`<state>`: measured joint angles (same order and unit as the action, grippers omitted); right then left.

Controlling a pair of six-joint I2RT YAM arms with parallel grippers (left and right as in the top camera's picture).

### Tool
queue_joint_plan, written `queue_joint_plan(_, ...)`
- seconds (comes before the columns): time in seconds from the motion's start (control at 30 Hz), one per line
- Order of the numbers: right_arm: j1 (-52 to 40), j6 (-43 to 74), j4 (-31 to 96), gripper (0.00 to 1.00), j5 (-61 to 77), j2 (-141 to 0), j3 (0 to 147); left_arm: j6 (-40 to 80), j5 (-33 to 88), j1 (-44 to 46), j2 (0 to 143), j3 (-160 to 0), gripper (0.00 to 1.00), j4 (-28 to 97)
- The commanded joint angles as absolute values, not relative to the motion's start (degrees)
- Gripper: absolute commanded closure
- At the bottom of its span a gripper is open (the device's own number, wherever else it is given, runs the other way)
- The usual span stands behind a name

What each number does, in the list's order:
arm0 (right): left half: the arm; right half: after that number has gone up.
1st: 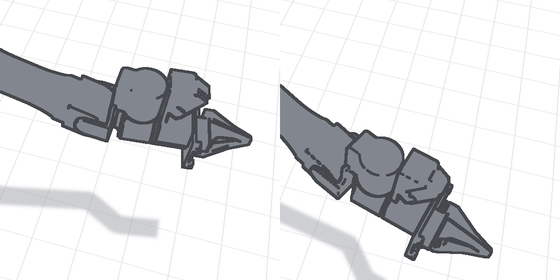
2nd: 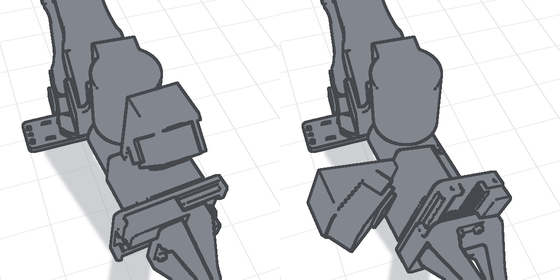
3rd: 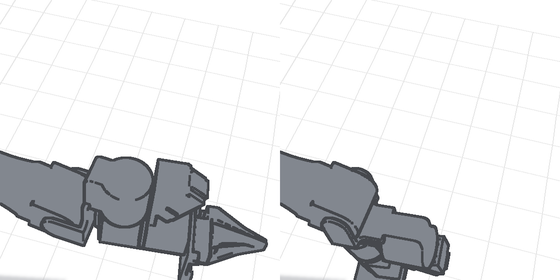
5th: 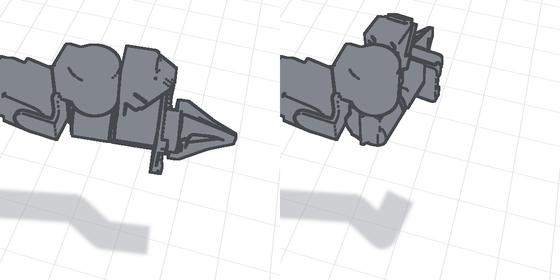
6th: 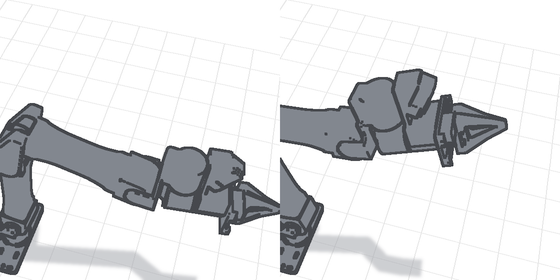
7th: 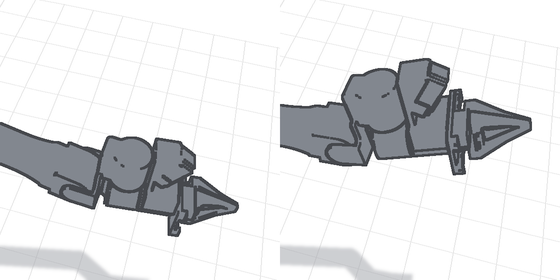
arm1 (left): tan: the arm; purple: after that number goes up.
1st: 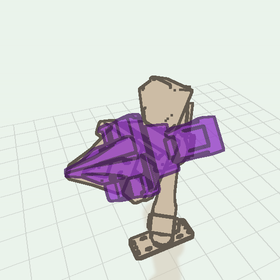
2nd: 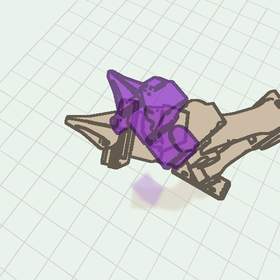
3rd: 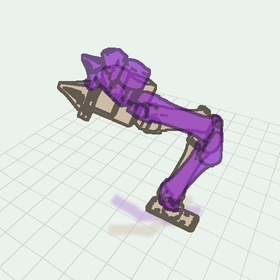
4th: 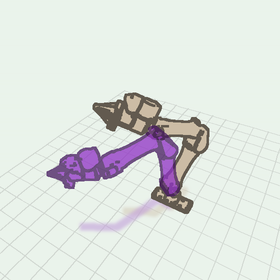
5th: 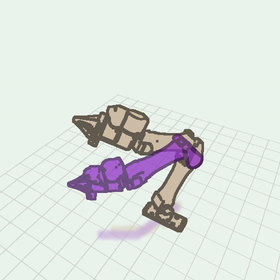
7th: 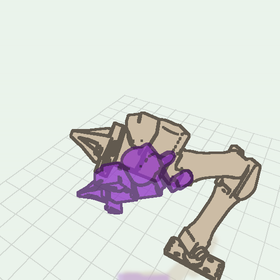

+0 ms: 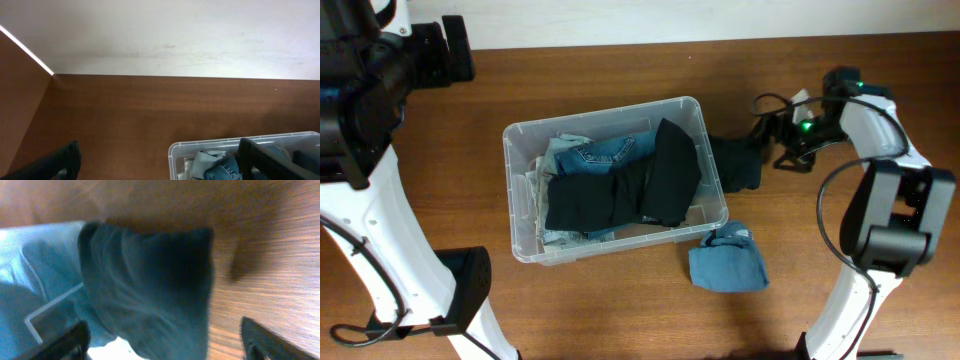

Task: Pack container
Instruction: 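Lower the black clothing into the bin and release, then grasp the folded black cloth with the right gripper, place in bin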

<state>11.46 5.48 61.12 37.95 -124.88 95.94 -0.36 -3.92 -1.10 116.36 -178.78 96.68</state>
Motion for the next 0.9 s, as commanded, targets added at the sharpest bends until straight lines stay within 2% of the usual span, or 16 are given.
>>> queue_joint_plan(0.0,10.07,0.58,61.39,0.28,46.33,-125.91,95.7,-0.19,-4.34,-1.28,116.11,-179.17,0.0,96.68)
queue_joint_plan(0.07,9.06,0.43,61.47,0.35,46.26,-125.89,95.68,-0.21,-4.34,-1.3,116.11,-179.17,0.01,96.68)
queue_joint_plan(0.33,7.55,0.45,60.25,0.35,39.2,-125.99,94.11,-0.19,-4.34,-1.3,116.11,-179.17,0.01,96.68)
queue_joint_plan(0.4,7.55,0.47,59.02,0.39,38.85,-125.99,92.73,-0.21,-4.34,-1.28,116.11,-179.17,0.01,96.68)
queue_joint_plan(0.57,7.55,0.47,57.25,0.55,38.06,-126.02,90.06,-0.19,-4.34,-1.3,116.11,-179.17,0.01,96.66)
queue_joint_plan(0.67,7.55,0.99,57.21,0.88,37.47,-126.02,88.71,-0.19,-4.34,-1.3,116.11,-179.17,0.01,96.68)
queue_joint_plan(0.7,7.55,1.39,57.84,0.94,37.87,-125.8,88.84,-0.21,-4.34,-1.3,116.11,-179.17,0.01,96.68)
queue_joint_plan(0.87,7.9,1.26,63.77,0.96,39.4,-117.89,93.8,-0.21,-4.34,-1.28,116.11,-179.17,0.01,96.68)
